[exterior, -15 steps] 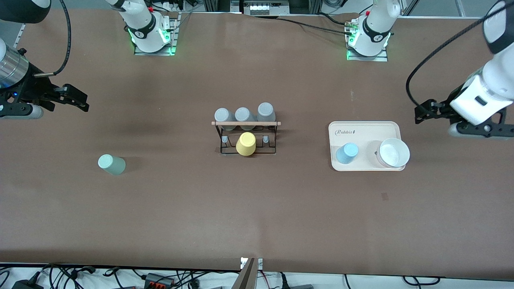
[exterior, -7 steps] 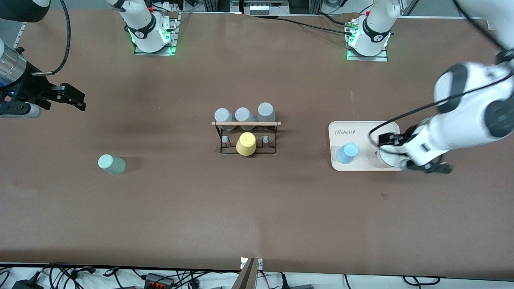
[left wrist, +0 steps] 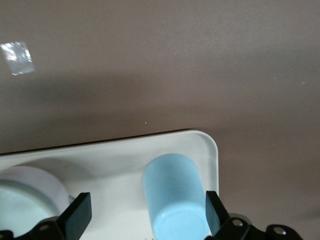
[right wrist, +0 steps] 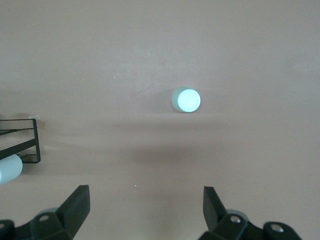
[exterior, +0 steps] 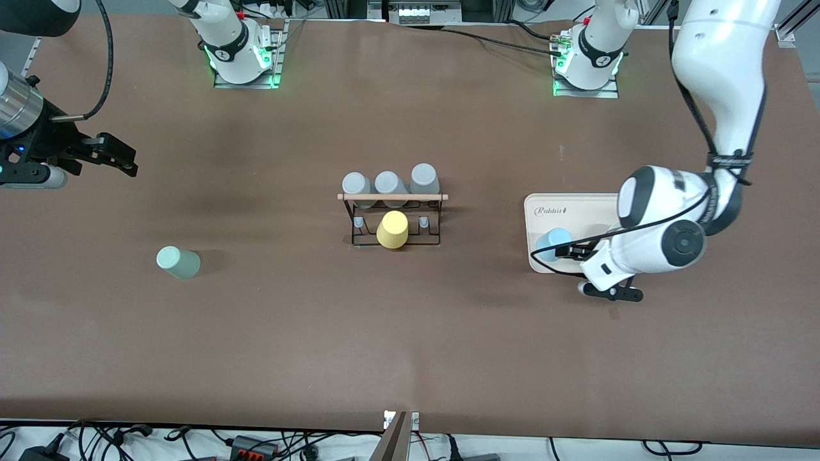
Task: Hang scattered cups on rack with three cups
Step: 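Grasp the light blue cup with the left gripper and lift it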
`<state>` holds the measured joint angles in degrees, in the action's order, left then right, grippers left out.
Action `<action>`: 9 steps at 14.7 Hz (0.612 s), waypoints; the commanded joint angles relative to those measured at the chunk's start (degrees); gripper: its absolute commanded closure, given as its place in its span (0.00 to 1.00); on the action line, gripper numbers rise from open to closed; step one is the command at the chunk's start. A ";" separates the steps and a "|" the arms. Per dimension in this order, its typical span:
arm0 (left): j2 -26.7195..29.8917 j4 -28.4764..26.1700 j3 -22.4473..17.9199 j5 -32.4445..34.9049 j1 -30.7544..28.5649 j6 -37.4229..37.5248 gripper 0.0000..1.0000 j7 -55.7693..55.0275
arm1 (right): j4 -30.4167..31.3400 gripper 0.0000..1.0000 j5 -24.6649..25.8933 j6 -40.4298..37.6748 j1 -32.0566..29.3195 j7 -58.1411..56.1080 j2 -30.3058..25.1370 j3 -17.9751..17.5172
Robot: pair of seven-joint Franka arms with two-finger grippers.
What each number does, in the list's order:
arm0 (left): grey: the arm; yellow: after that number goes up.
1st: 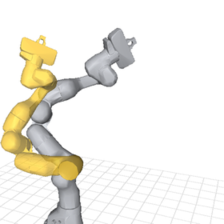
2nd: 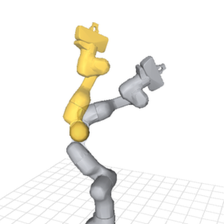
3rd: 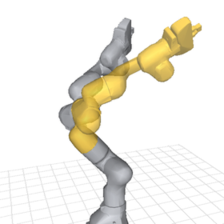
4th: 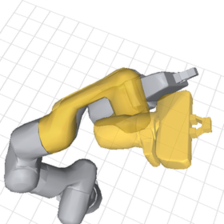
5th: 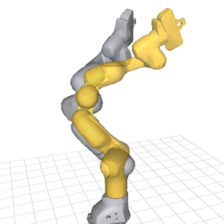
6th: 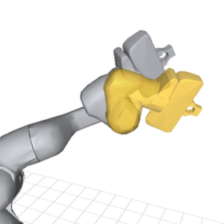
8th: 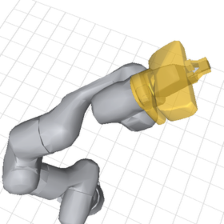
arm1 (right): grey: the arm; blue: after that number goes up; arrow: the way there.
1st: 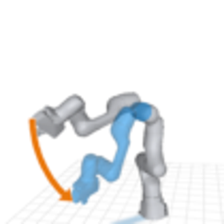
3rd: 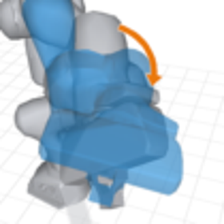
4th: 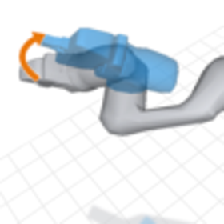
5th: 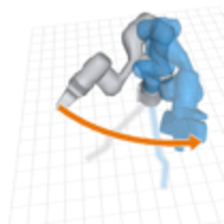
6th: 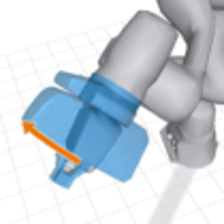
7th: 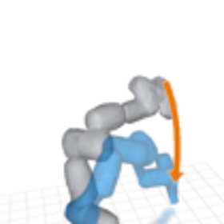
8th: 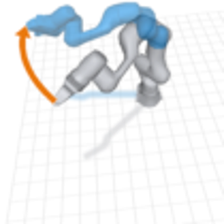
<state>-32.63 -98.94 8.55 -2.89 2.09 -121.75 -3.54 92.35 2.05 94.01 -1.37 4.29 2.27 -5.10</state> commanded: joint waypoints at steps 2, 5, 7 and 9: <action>2.39 -5.39 0.77 -0.80 0.02 -3.15 0.00 -1.20 | -0.60 0.00 1.02 -0.94 -0.48 0.28 0.11 -0.61; 2.56 -6.00 2.96 -0.89 -0.16 -3.06 0.00 -3.91 | -0.60 0.00 1.02 -0.85 -0.66 0.37 0.11 -0.61; 3.01 -6.96 3.06 -0.89 -0.16 -2.71 0.00 -4.72 | -0.68 0.00 0.94 -0.85 -0.66 0.46 0.11 -0.61; 3.27 -8.90 3.06 -0.80 -0.07 -2.97 0.00 -4.63 | -0.68 0.00 0.94 -0.76 -0.57 0.46 0.11 -0.61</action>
<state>-31.83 -103.96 11.44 -2.99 2.30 -124.27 -7.75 92.35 2.23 93.98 -1.39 4.31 2.40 -5.10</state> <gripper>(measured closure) 0.000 0.000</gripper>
